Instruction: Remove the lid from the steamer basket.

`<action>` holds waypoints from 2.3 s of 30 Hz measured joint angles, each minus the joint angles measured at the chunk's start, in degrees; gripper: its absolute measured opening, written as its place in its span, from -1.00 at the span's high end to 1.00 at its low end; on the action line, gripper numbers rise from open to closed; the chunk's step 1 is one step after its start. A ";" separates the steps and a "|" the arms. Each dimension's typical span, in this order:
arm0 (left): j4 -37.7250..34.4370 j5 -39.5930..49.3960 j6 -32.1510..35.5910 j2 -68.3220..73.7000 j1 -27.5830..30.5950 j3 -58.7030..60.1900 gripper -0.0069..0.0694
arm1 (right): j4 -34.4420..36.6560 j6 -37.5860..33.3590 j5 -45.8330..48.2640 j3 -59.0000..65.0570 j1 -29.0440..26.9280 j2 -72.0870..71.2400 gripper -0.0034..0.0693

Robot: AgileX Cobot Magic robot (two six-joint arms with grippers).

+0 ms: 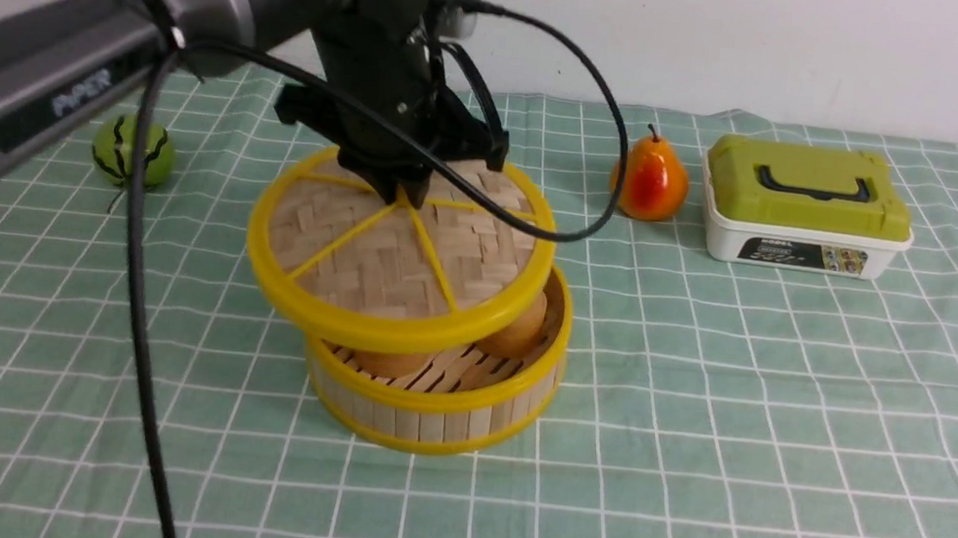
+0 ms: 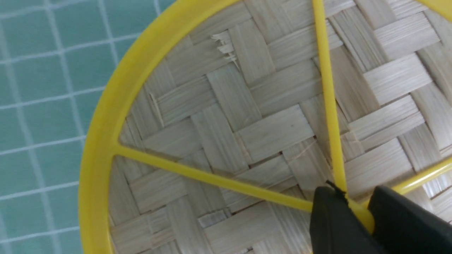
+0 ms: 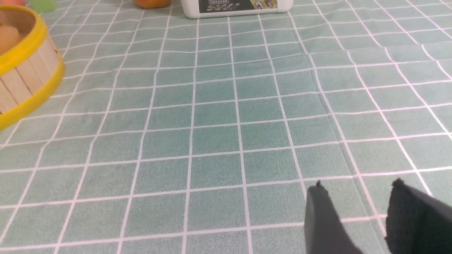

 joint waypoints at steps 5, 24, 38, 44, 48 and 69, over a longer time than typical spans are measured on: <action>5.00 4.00 0.00 -6.29 -0.02 0.10 0.52 | 0.00 0.00 0.00 0.00 0.00 0.00 0.24; 9.78 -9.26 -17.40 -20.59 16.01 44.47 0.52 | 0.00 0.00 0.00 0.00 0.00 0.00 0.24; 9.17 -24.11 -19.73 -9.84 15.96 47.71 0.52 | 0.00 0.00 0.00 0.00 0.00 0.00 0.24; 8.89 -23.10 -22.48 -9.71 15.96 47.63 0.39 | 0.00 0.00 0.00 0.00 0.00 0.00 0.24; 8.20 -20.09 -21.67 -10.06 15.96 45.78 0.21 | 0.00 0.00 0.00 0.00 0.00 0.00 0.24; -16.86 -19.22 6.37 -78.17 15.90 64.15 0.85 | 0.00 0.00 0.00 0.00 0.00 0.00 0.24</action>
